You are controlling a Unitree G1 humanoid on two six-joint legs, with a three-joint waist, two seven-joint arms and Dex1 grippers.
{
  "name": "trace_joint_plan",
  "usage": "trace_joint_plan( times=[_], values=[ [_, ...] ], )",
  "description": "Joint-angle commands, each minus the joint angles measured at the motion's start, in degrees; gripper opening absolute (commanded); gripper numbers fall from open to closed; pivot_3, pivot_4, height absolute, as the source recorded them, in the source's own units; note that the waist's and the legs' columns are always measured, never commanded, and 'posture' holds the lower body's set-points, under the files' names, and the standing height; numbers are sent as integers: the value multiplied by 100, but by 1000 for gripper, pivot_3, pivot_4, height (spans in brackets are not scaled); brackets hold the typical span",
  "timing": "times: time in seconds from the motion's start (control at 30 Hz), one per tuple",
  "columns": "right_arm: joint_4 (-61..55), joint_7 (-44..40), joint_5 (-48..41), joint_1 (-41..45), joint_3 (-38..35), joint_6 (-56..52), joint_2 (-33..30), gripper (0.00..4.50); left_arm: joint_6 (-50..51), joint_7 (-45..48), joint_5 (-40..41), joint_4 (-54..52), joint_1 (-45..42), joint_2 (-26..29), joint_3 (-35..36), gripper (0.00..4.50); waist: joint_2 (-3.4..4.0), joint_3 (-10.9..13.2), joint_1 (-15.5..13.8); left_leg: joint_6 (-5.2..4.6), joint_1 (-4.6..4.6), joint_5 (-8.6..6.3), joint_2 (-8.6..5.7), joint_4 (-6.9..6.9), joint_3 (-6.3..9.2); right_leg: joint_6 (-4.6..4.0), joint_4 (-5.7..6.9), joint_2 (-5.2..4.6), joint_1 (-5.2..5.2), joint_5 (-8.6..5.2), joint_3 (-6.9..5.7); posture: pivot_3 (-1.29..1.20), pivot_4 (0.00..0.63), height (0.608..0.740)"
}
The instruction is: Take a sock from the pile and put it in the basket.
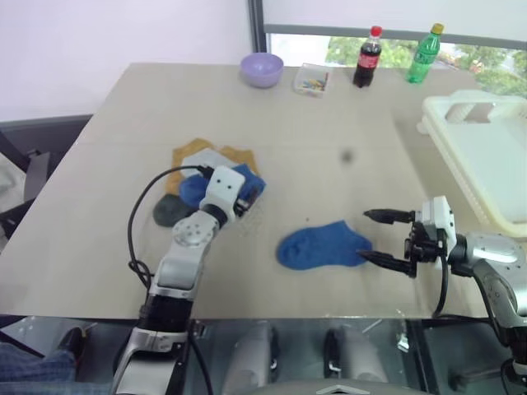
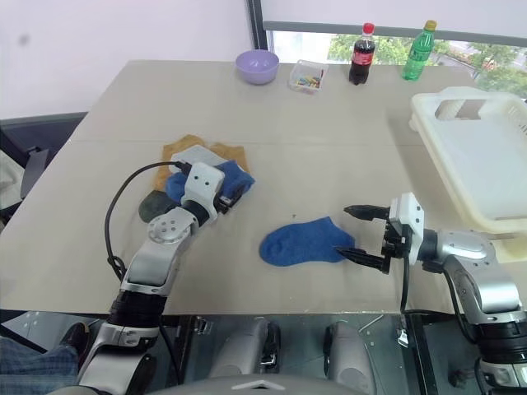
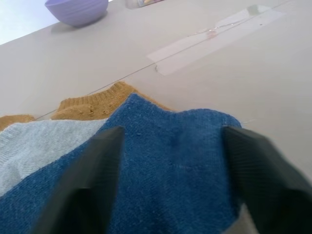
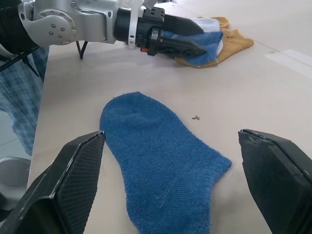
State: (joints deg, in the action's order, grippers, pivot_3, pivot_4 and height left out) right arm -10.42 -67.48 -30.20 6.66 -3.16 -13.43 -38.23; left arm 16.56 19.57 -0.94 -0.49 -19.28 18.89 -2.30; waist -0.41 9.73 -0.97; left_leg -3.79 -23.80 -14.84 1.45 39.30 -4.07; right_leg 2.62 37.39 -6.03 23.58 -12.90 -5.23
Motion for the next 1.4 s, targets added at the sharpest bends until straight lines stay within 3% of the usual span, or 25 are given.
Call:
trace_joint_plan(
  times=[0.03, 0.33, 0.5, 0.87, 1.4],
  values=[
    [-87, -24, -32, -2, -72, 111, -8, 4500, -109, -32, -19, -88, 10, 34, 54, 2117, 0, 0, 1, 0, 0, 0, 0, 0, 0, 0, 0, 0, 0, 0, 0, 0, 150, 733],
    [-61, -45, 0, -57, -66, 148, -5, 4500, -143, -17, 11, -133, 40, 14, 65, 2117, 0, 0, 0, 0, 0, 0, 0, 0, 0, 0, 0, 0, 0, 0, 0, 0, 150, 733],
    [-63, -47, 4, -75, -55, 155, 9, 4500, -174, -19, 46, -174, 50, 1, 93, 628, 0, 0, 1, 0, 0, 0, 0, 0, 0, 0, 0, 0, 0, 0, 0, 0, 150, 733],
    [-57, -49, 9, -143, -40, 204, 28, 4500, -59, -38, 322, -379, 21, -161, 295, 628, 0, 0, 1, 0, 0, 0, 1, 0, 0, 0, 0, 0, 0, 0, 0, 0, 150, 733],
    [17, -18, 51, -130, -32, 273, 63, 4500, 948, -144, 1582, -953, -405, -587, 953, 628, -6, 3, 1, 1, 0, 1, 0, 0, 0, 1, 0, 2, 0, 0, 1, 0, 150, 733]
  ],
)
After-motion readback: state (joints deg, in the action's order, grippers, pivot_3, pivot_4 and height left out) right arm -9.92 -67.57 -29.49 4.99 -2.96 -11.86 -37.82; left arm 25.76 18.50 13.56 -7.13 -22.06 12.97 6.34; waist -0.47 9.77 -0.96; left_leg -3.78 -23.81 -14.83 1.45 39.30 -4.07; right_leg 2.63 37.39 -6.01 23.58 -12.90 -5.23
